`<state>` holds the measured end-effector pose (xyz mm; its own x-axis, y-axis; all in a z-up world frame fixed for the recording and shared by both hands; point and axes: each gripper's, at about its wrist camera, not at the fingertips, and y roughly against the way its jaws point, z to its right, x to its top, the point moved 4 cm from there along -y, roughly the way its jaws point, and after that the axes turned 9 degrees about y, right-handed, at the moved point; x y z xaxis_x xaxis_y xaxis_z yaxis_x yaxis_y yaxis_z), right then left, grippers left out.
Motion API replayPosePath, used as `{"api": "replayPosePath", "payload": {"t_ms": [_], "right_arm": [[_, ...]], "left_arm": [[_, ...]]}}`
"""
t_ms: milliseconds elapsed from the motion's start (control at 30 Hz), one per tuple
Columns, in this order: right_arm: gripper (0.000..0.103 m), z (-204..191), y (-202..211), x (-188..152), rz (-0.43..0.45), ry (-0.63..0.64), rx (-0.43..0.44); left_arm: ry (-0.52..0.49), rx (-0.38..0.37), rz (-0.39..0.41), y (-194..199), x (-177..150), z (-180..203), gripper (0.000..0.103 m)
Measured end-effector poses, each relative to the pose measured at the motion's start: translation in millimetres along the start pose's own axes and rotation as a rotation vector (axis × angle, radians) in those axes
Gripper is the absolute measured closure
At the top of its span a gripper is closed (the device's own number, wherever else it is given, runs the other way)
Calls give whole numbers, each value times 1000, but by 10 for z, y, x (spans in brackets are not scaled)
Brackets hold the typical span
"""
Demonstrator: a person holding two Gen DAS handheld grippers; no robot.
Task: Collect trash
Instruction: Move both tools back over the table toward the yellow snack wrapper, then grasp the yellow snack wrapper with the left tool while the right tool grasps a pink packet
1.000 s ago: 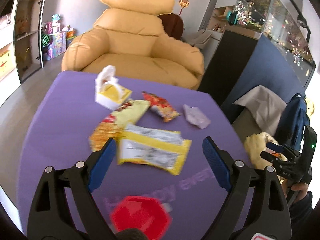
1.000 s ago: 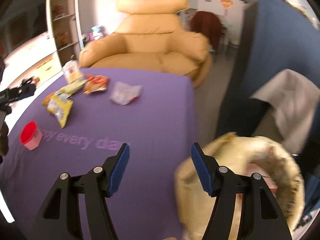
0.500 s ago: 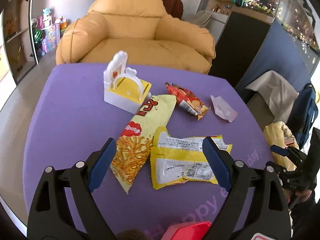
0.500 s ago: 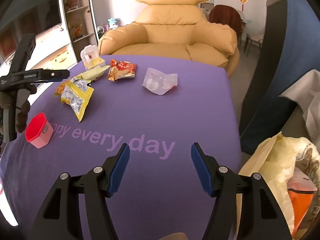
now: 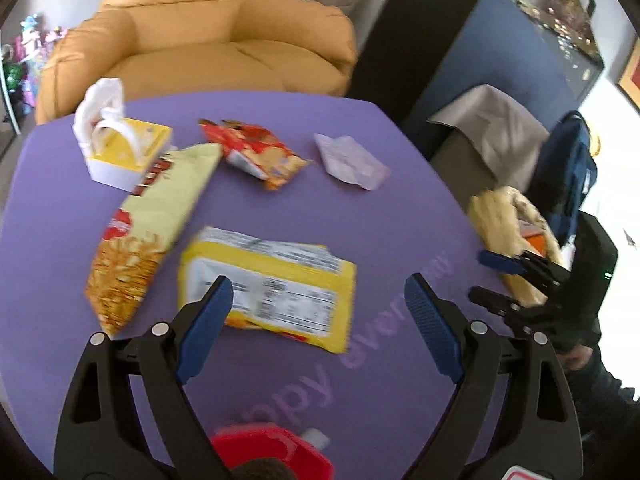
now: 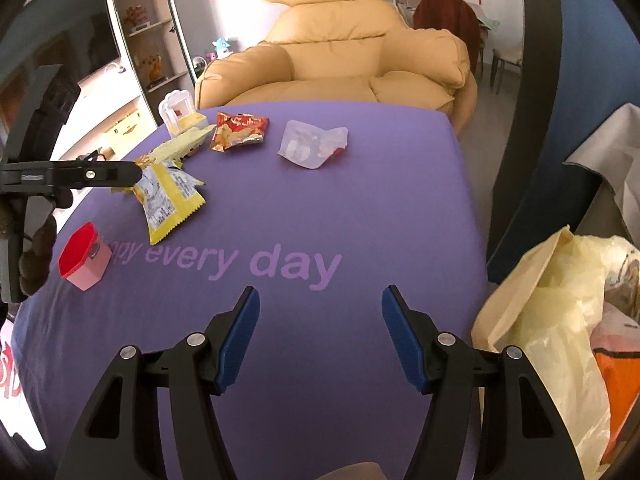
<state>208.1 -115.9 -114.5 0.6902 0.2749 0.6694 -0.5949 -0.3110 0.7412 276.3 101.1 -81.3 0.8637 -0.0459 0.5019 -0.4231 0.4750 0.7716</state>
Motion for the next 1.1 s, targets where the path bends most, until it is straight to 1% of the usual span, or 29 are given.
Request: {"api": "replayPosePath", "payload": {"t_ms": [33,67,100,133,167,200,233,267,333,400,433,500,567,600,633,700,767,833,900,967,1033,1100], "right_arm": [[43,18,-1,-16,-1,-5,-2],[43,37,-2,-29,0,-14,-1],[43,49,-1,-42,1,-21,2],[43,63,-5,-54,3,-32,8],[43,74,-15,-65,4,-41,13],[43,80,-26,-74,4,-48,17],[43,83,-33,-84,3,-53,21],[43,80,-40,-94,4,-55,25],[43,67,-70,-97,-4,-58,34],[43,72,-62,-87,4,-63,38],[43,81,-58,-85,6,-68,38],[43,105,-51,-96,8,-80,38],[43,148,-33,-110,13,-100,41],[43,166,-31,-117,15,-108,41],[43,189,-26,-128,17,-120,42],[43,216,-26,-145,16,-133,51],[43,212,-27,-147,13,-129,54],[43,193,-32,-144,5,-109,41],[43,167,-38,-145,-2,-90,26],[42,145,-50,-137,-11,-71,11],[41,129,-58,-137,-19,-50,3],[37,98,-78,-130,-32,-15,1]], "left_arm": [[1,3,5,17,-2,13,20],[11,27,23,41,9,0,20],[24,62,44,62,25,-30,20],[47,114,68,83,48,-81,20],[68,146,76,84,57,-116,20],[119,199,76,77,62,-188,20],[181,227,59,54,59,-251,20],[229,212,42,34,48,-271,20],[306,154,6,-12,21,-257,20],[358,117,-37,-89,-2,-205,20],[381,109,-46,-130,-6,-181,20],[432,129,-28,-193,-2,-171,20],[482,141,16,-221,-18,-192,20],[515,148,54,-246,-21,-184,20],[527,155,80,-255,-24,-165,20],[528,182,156,-280,-27,-121,20],[500,194,223,-337,-31,-57,20],[451,191,251,-395,-29,-16,20],[366,193,248,-465,-28,24,20],[298,185,244,-447,-28,14,20],[260,167,234,-392,-42,-45,20],[246,169,238,-340,-45,-118,20]]}}
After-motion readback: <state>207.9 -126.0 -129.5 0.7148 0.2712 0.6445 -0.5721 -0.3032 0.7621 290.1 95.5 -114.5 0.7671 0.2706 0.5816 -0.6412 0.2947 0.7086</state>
